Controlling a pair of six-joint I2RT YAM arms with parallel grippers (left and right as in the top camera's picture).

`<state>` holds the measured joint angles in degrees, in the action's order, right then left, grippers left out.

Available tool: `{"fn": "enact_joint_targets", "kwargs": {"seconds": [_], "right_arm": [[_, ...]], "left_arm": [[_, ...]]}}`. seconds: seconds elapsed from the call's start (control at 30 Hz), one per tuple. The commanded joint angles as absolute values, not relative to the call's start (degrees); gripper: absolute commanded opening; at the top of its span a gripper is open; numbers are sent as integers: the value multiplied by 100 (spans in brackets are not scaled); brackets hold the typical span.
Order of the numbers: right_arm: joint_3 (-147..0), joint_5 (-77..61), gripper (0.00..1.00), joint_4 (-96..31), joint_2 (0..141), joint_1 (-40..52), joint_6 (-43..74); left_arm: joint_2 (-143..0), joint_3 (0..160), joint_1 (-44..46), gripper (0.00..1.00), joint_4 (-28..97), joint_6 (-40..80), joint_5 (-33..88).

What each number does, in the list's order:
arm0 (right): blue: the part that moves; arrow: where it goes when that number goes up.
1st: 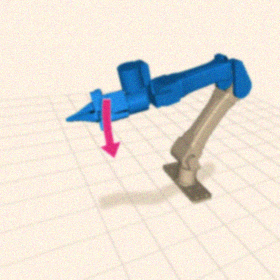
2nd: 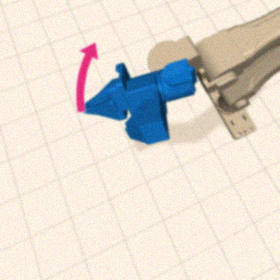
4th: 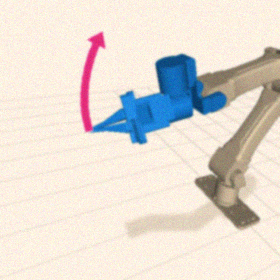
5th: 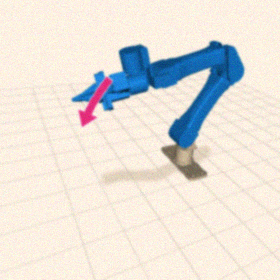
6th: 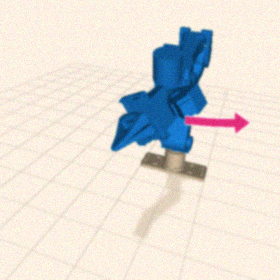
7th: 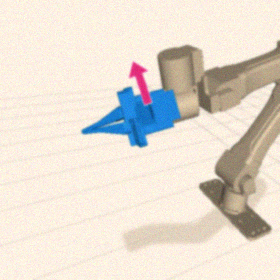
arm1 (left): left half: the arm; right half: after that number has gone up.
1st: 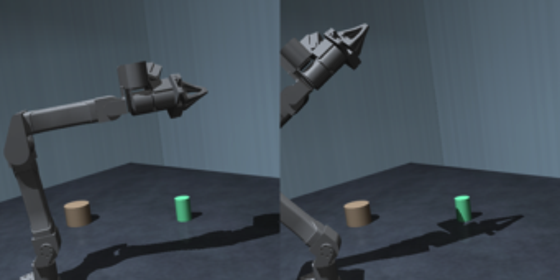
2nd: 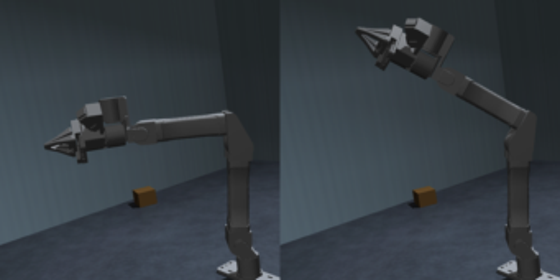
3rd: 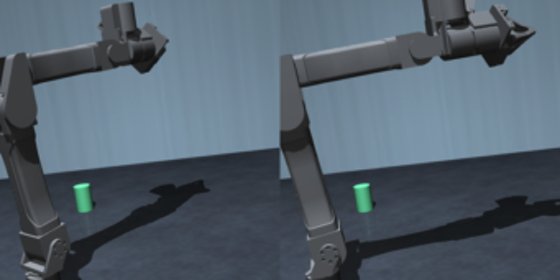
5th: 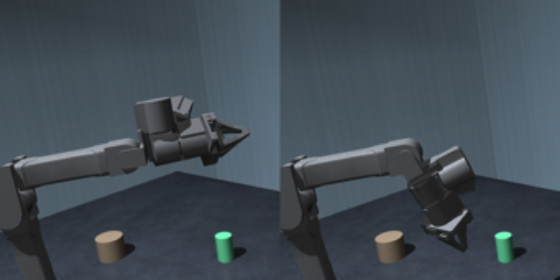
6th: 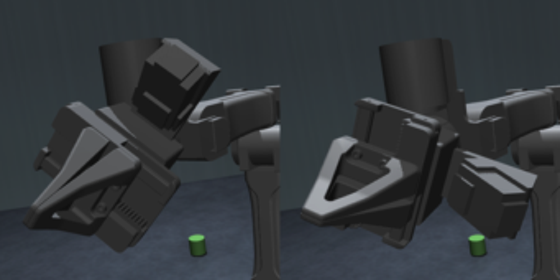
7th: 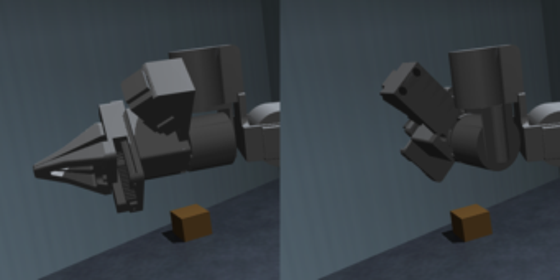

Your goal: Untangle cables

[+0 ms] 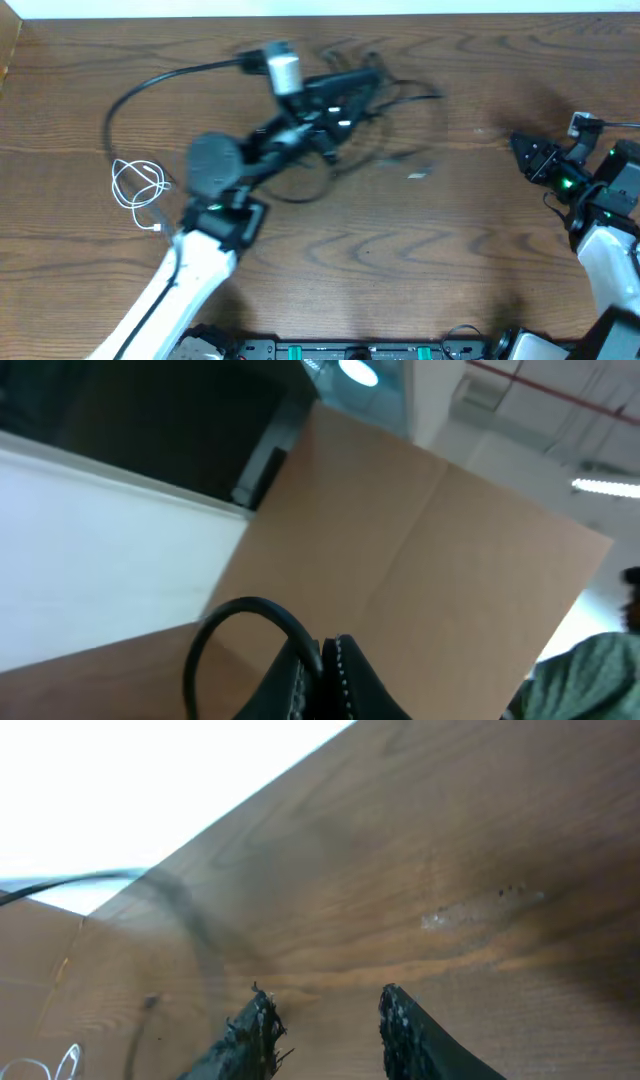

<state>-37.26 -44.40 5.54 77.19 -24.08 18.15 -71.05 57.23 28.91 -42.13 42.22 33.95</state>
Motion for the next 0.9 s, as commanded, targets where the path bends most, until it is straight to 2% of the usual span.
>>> {"fn": "enact_joint_targets", "kwargs": {"seconds": [0.0, 0.2, 0.3, 0.43, 0.63, 0.77, 0.87], "right_arm": [[-3789, -4497, 33, 399, 7356, -2379, 1686], [-3789, -5157, 42, -266, 7000, -2340, 1688], [-3789, -6182, 49, -231, 7002, -2163, 1730], [-3789, -6729, 54, -36, 7002, -1782, 2206], [-3787, -6346, 59, 733, 7002, -987, 3503], [-3789, -5776, 68, 1498, 7002, -572, 4362], [-3787, -5275, 66, 1520, 7004, -364, 4698]], "left_arm": [[-7752, 6388, 3310, 7, -4294, 4313, 2502], [-8676, 6849, 3236, 7, -3763, 4165, 2504], [-8707, 6849, 3177, 7, -3186, 4053, 2558], [-8700, 6849, 3179, 8, -3173, 3817, 3072], [-8700, 6849, 3179, 7, -3170, 3822, 3717], [-8700, 6849, 3179, 7, -3153, 3824, 4045], [-8698, 6849, 3179, 8, -3153, 3822, 4160]]}}
